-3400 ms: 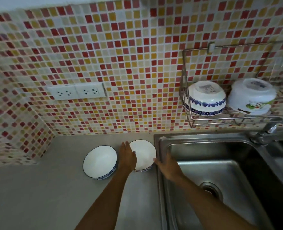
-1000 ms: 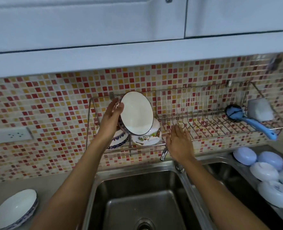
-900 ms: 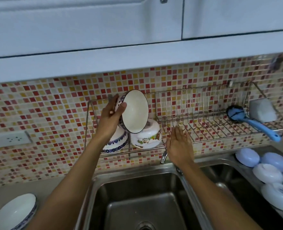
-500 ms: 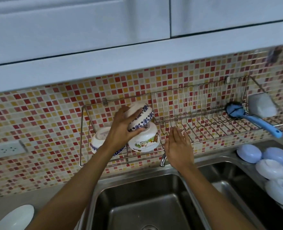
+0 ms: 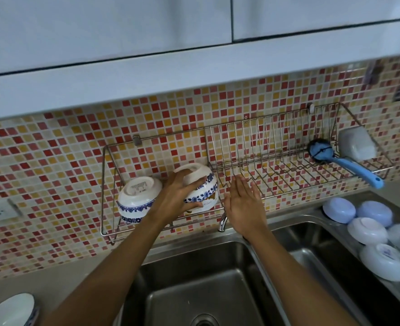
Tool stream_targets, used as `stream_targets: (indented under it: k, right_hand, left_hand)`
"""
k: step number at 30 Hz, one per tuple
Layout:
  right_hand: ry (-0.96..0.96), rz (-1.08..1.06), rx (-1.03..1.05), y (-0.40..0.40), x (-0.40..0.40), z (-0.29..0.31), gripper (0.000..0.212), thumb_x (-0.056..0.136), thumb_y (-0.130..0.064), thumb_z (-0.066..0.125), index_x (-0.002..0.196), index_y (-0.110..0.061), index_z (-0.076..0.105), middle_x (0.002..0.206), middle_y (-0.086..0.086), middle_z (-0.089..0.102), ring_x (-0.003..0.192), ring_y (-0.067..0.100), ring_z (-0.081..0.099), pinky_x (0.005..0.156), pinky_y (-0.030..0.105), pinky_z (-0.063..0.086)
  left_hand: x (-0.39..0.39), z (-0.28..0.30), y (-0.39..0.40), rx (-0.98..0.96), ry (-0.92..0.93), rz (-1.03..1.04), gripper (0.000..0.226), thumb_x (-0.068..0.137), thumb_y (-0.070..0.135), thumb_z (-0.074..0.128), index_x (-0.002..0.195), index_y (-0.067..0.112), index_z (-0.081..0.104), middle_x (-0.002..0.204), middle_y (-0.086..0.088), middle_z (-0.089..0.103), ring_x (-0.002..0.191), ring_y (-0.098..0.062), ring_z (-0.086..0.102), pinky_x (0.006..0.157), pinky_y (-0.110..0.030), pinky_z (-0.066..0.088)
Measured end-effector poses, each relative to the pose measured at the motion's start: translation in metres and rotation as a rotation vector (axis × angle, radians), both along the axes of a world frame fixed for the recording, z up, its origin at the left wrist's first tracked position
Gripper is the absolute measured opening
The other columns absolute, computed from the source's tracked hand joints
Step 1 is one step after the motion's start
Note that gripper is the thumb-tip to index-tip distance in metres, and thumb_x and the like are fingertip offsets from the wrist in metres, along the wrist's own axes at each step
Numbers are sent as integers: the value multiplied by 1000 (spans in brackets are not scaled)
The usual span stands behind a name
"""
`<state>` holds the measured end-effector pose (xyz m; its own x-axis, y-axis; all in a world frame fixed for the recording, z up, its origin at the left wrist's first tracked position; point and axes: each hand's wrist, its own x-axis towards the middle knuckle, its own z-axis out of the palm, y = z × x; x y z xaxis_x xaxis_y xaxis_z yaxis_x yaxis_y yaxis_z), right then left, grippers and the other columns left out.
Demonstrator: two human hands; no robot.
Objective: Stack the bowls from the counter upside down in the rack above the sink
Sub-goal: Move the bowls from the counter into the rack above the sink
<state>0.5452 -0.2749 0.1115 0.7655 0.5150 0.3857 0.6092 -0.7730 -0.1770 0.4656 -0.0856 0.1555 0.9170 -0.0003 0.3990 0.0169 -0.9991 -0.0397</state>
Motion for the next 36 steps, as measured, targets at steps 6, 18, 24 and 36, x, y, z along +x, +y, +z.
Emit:
stream_targets:
  k: [6, 18, 24, 36]
  right_hand:
    - [-3, -13, -14, 1, 1, -1, 81, 86, -46, -17, 150, -6, 13, 160, 10, 13, 149, 19, 4, 121, 41, -5]
    - [-23, -29, -47, 2, 2, -5, 74, 91, -43, -8, 150, -6, 18, 159, 10, 19, 148, 18, 10, 120, 40, -7]
    - [44, -17, -76, 2, 1, 2, 74, 89, -42, -12, 151, -9, 12, 161, 8, 12, 149, 17, 5, 119, 40, -7]
    - [122, 384, 40, 47, -27, 36, 61, 102, -42, 29, 153, -20, 4, 162, 3, -3, 149, 25, -3, 115, 34, 1]
  left_hand:
    - [1, 1, -6, 108, 8, -20, 81, 70, 38, 78, 141, 35, 38, 148, -9, 37, 135, -35, 32, 111, -47, 30]
    - [1, -3, -2, -10, 28, -33, 77, 77, 38, 72, 144, 32, 33, 151, -6, 33, 138, -28, 28, 114, -40, 25]
    - [-15, -9, 5, -177, -149, 26, 55, 92, 44, 49, 142, 23, 39, 146, -3, 42, 136, -23, 32, 115, -39, 24]
    - [-67, -29, 49, -193, -162, 379, 65, 93, 50, 22, 144, 11, 33, 151, -12, 34, 143, -29, 23, 119, -47, 14]
